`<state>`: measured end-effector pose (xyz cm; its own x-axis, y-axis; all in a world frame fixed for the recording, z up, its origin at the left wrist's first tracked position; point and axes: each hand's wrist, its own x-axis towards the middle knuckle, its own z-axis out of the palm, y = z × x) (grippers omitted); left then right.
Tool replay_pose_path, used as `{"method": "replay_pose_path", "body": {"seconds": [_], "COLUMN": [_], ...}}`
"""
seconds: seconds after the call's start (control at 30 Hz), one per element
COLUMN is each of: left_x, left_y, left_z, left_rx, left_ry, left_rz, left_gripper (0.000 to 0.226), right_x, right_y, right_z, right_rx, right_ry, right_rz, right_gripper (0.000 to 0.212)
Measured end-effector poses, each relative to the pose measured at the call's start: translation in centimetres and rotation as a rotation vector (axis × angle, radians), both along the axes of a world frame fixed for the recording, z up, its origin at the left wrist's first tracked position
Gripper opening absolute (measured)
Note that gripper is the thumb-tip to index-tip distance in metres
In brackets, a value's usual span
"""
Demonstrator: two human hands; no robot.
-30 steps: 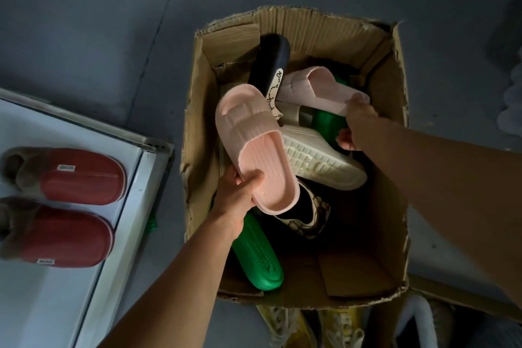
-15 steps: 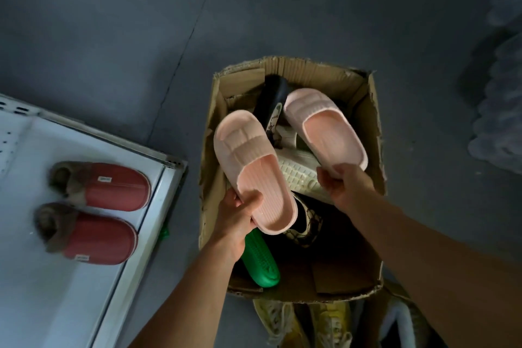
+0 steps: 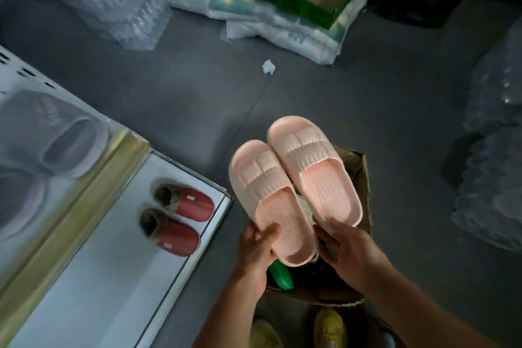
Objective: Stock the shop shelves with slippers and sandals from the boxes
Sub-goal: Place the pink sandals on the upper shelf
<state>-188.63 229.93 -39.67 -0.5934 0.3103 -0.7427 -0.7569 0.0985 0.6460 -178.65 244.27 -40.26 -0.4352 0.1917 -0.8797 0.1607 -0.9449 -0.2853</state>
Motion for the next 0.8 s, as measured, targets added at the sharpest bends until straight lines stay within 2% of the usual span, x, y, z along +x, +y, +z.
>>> {"method": "replay_pose_path", "body": {"seconds": [0.13,0.27,0.47,0.53,0.6,0.7,0.8], "left_x": [1.3,2.8,4.7,5.5,6.5,8.0,9.1], "left_y": [-1.9,-4.5,-10.3,-13.4,-17.0,-22.3,-27.4], "left_z": [5.8,10.3,16.1,17.9,19.6,22.7,25.5], "left_rx": [0.029,0.039,0.033,0.02,0.026,0.059,0.081], "left_ry": [0.092,0.1,0.169,0.179,0.179,0.192,0.215], "left_rz": [0.093,0.211,0.288,0.29,0.288,0.271,0.255], "left_gripper": [0.041,0.044,0.032,0.029,0.034,0.04,0.039], "right_x": [0.0,-0.2,0.1,0.7,1.7,3.6,5.2], "right_y": [-3.0,-6.1,-12.6,-15.6,-18.7,-22.7,-26.2], "right_z": [6.1,11.0,17.7,19.7,21.4,24.2,28.3], "right_rx": [0.028,0.102,0.179,0.191,0.17,0.111,0.058], "right_ry": [0.05,0.034,0.09,0.118,0.146,0.19,0.224], "right_rz": [0.032,0.018,0.032,0.065,0.076,0.112,0.129], "right_gripper": [0.075,0.055,0.032,0.032,0.033,0.017,0.012]}}
